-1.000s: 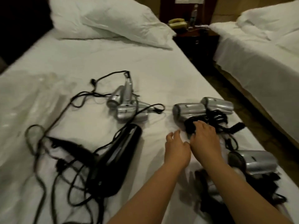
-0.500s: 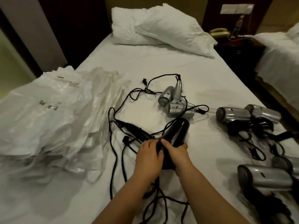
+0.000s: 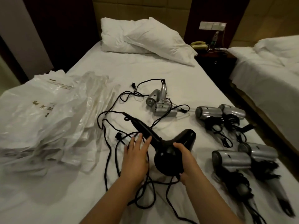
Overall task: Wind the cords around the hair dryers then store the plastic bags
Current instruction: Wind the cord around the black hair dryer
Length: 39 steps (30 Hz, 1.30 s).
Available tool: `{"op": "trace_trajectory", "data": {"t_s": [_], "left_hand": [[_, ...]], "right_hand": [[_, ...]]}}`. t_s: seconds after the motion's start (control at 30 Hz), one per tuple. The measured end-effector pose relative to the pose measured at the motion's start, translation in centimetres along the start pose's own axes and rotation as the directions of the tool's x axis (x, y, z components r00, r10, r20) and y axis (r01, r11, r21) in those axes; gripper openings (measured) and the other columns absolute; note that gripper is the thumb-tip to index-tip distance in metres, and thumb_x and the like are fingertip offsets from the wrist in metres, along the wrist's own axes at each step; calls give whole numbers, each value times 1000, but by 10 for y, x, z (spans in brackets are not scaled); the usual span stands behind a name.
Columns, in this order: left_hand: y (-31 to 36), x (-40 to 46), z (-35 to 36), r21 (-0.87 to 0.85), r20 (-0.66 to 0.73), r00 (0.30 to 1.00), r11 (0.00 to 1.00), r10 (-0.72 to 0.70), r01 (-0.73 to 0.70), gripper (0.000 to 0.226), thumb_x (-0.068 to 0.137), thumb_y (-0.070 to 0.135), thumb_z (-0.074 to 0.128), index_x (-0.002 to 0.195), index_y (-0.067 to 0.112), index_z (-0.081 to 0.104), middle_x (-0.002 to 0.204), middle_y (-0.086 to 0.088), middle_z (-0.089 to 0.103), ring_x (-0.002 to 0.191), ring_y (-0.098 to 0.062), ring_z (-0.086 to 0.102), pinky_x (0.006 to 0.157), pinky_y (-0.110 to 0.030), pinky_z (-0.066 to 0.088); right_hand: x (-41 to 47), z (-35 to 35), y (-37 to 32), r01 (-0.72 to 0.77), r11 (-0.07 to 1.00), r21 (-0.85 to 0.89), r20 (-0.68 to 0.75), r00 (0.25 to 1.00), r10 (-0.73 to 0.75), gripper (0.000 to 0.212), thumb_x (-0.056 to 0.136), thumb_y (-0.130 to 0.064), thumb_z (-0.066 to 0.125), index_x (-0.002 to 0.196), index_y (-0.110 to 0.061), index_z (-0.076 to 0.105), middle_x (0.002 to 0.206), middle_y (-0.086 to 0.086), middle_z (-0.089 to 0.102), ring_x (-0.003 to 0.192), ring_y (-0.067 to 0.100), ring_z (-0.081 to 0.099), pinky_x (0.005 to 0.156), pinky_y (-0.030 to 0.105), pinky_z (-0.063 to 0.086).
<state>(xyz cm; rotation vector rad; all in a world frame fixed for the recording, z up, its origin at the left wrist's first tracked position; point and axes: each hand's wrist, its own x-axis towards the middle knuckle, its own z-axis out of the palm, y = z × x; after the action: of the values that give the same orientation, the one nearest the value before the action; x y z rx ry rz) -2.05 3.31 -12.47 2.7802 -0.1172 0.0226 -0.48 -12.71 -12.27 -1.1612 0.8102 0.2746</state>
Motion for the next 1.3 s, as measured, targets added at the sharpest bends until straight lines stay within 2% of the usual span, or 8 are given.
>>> {"op": "trace_trajectory", "data": {"t_s": [0.13, 0.23, 0.3, 0.37, 0.63, 0.8, 1.13, 1.3], "left_hand": [[21, 5, -24, 123, -206, 976, 992, 65, -40, 82, 89, 18, 58, 150, 35, 6, 159, -4, -6, 145, -29, -14, 112, -52, -11], [23, 20, -47, 242, -301, 929, 959, 215, -144, 62, 72, 16, 74, 130, 20, 51, 139, -8, 48, 139, -35, 29, 111, -58, 2], [23, 22, -60, 307, -296, 890, 917, 348, -256, 39, 60, 20, 82, 94, 14, 63, 91, -5, 66, 95, -33, 63, 96, -48, 42], [28, 13, -75, 357, -208, 896, 883, 393, -305, 33, 59, 27, 82, 81, 16, 60, 73, -1, 60, 67, -25, 58, 62, -31, 42], [32, -37, -79, 42, -184, 977, 994, 106, -100, 24, 77, 38, 62, 95, 26, 51, 72, 12, 48, 71, -15, 52, 52, -26, 30], [39, -57, -65, -287, -159, 974, 952, -160, 109, 21, 77, 38, 64, 91, 30, 49, 69, 13, 51, 71, -14, 53, 54, -26, 35], [73, -59, -96, -954, -56, 969, 301, -241, 20, 11, 82, 3, 61, 77, 7, 53, 50, -1, 48, 43, -14, 43, 45, -22, 37], [83, -67, -99, -999, 17, 991, 36, -130, 22, 13, 89, 17, 57, 78, 12, 52, 52, -2, 49, 45, -18, 43, 50, -28, 33]], "right_hand": [[-51, -35, -21, 141, 985, -99, 89, 987, -132, 78, 55, -42, 79, 122, -10, 55, 105, 16, 68, 92, 34, 67, 71, 39, 56], [-75, -62, -28, 241, 955, -170, 189, 960, -209, 70, 59, -36, 79, 121, -12, 56, 105, 13, 69, 94, 30, 67, 71, 34, 52], [-85, -74, -32, 284, 942, -178, 191, 949, -250, 72, 58, -36, 80, 123, -15, 54, 107, 12, 68, 96, 29, 66, 73, 35, 52], [-95, -80, -36, 324, 937, -130, 195, 935, -296, 54, 73, -32, 71, 122, -14, 55, 106, 12, 68, 93, 28, 66, 71, 34, 50], [-126, -71, -41, 441, 878, 185, 175, 864, -471, 31, 90, -48, 45, 104, -26, 64, 110, 1, 67, 103, 19, 61, 86, 36, 46], [-136, -46, -26, 535, 823, 192, 308, 763, -568, 40, 99, -35, 35, 138, -26, 42, 125, -6, 55, 105, 17, 58, 88, 35, 45], [-139, -15, 46, 468, 783, -410, 684, 725, -75, 43, 87, -11, 57, 128, -20, 48, 118, -3, 58, 98, 9, 56, 84, 22, 41], [-137, -20, 52, 452, 850, -271, 697, 701, -150, 15, 92, -3, 52, 105, -7, 56, 70, -4, 62, 80, 20, 60, 83, 31, 47]]}}
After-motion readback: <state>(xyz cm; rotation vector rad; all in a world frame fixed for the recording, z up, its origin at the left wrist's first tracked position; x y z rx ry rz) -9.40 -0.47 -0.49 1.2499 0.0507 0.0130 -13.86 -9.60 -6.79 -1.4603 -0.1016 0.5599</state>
